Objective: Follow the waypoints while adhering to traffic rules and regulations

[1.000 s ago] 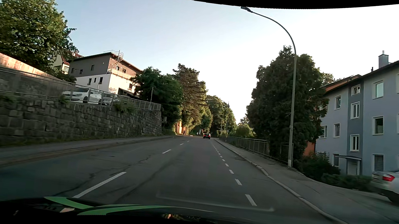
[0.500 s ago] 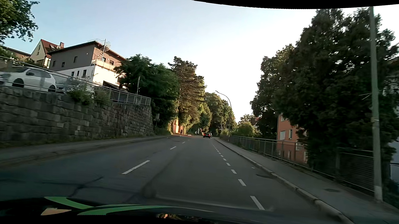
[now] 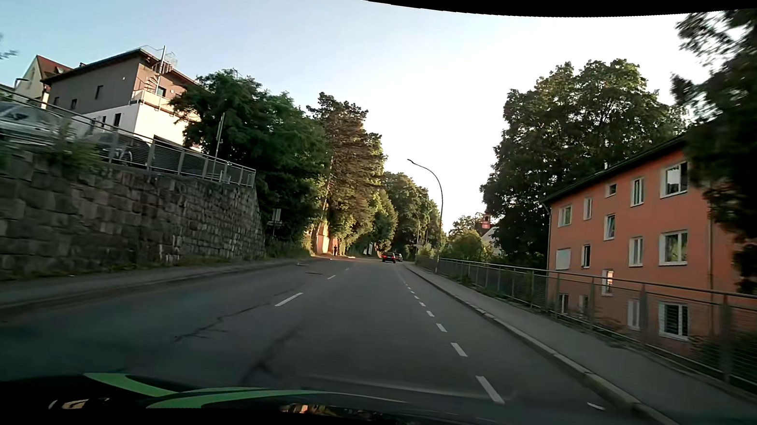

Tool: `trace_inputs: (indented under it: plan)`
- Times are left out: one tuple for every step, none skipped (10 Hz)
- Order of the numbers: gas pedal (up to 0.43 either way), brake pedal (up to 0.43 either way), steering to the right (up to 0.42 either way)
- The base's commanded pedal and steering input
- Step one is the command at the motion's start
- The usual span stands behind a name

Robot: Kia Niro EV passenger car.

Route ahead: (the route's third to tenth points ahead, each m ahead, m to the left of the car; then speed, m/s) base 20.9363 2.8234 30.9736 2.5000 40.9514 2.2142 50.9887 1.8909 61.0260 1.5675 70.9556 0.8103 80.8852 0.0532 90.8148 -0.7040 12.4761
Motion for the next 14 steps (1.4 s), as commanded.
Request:
trace_inputs:
  plan:
    - [0.189,0.000,0.005]
    - [0.189,0.000,0.000]
    - [0.189,0.000,0.000]
    - [0.189,0.000,0.001]
    - [0.189,0.000,0.001]
    - [0.189,0.000,0.001]
    - [0.189,0.000,0.000]
    - [0.189,0.000,0.001]
    - [0.189,0.000,0.001]
    - [0.189,0.000,0.000]
    - [0.189,0.000,-0.001]
    - [0.189,0.000,-0.001]
    - [0.189,0.000,-0.001]
    - [0.189,0.000,-0.002]
